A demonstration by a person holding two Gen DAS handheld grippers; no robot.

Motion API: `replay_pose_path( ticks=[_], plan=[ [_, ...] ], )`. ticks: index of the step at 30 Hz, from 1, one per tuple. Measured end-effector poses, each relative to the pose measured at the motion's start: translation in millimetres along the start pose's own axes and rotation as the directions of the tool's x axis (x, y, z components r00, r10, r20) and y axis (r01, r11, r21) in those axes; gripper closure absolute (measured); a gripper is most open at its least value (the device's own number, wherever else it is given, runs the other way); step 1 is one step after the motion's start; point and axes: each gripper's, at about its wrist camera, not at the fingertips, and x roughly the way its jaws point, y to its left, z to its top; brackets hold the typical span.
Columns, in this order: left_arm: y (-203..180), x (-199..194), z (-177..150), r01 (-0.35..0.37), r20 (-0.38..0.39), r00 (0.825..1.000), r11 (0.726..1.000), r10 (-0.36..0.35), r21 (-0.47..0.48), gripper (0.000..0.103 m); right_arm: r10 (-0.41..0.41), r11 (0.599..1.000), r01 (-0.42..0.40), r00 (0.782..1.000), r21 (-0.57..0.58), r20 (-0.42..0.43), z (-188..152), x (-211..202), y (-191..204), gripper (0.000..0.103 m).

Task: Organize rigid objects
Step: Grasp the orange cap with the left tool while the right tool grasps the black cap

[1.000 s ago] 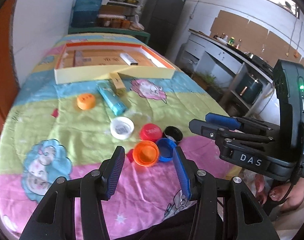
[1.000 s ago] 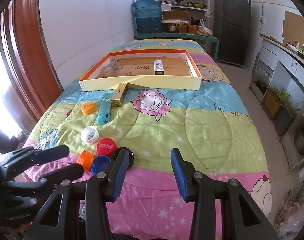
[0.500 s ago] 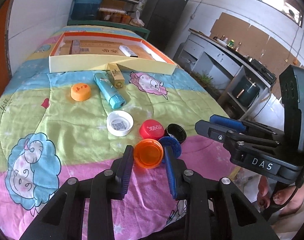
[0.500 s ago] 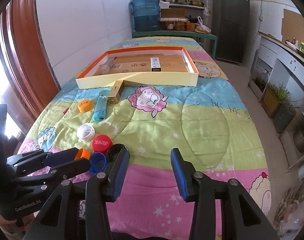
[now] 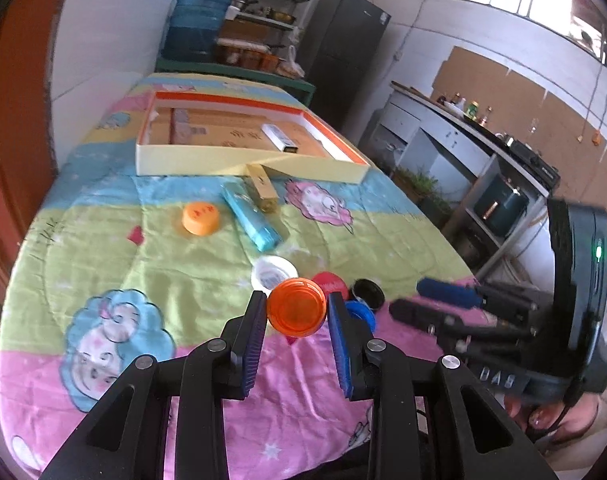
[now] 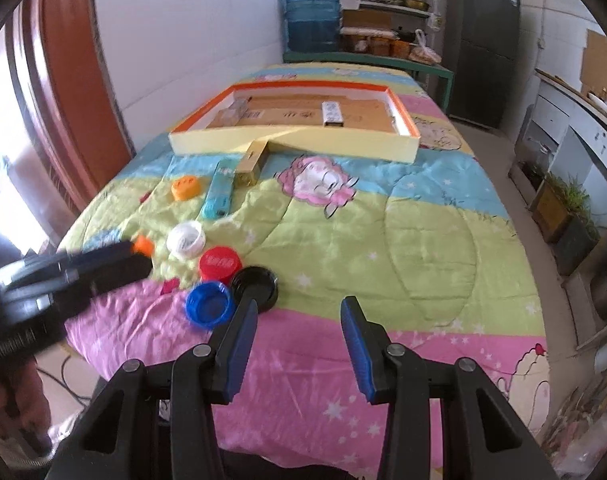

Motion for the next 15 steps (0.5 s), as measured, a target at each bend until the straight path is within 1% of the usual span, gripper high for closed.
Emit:
replay_pose_path(
  ticks=[3, 6, 10, 11, 12, 13, 15],
  plan=[
    [2, -2, 2, -0.003, 0.005, 1.000, 1.000, 0.003, -0.007, 0.071, 0.018, 1.000, -0.019, 1.000, -0.020, -0.014, -2, 5, 6, 0.060],
    [0, -3, 4, -0.009, 0.005, 1.000, 1.000, 0.009, 0.001, 0.071, 0.021, 0.999, -0.021, 1.000, -0.038, -0.019, 1, 13, 11, 0.060],
    [-2, -3, 5, -0.028, 0.009, 1.000, 1.000, 0.027, 0.014, 0.071, 0.045, 0.998, -0.045, 0.999, -0.042, -0.022, 5, 23, 16, 0.060],
    [-1, -3, 6, -0.033, 0.009, 0.999, 0.999, 0.033, 0.015, 0.071, 0.042, 0.998, -0.043, 0.999, -0.047, -0.019, 6, 24, 17, 0.062],
    [-1, -2, 7, -0.037, 0.010, 0.999, 0.999, 0.037, 0.014, 0.071, 0.039, 0.998, -0.040, 0.999, -0.050, -0.018, 8, 25, 18, 0.069],
    [0, -2, 9, -0.041, 0.011, 0.999, 0.999, 0.041, 0.011, 0.071, 0.037, 0.998, -0.038, 0.999, -0.050, -0.017, 9, 25, 19, 0.073],
    [2, -2, 10, -0.047, 0.011, 0.999, 0.999, 0.047, 0.007, 0.071, 0.043, 0.998, -0.044, 0.999, -0.042, -0.018, 10, 26, 17, 0.073]
  ],
)
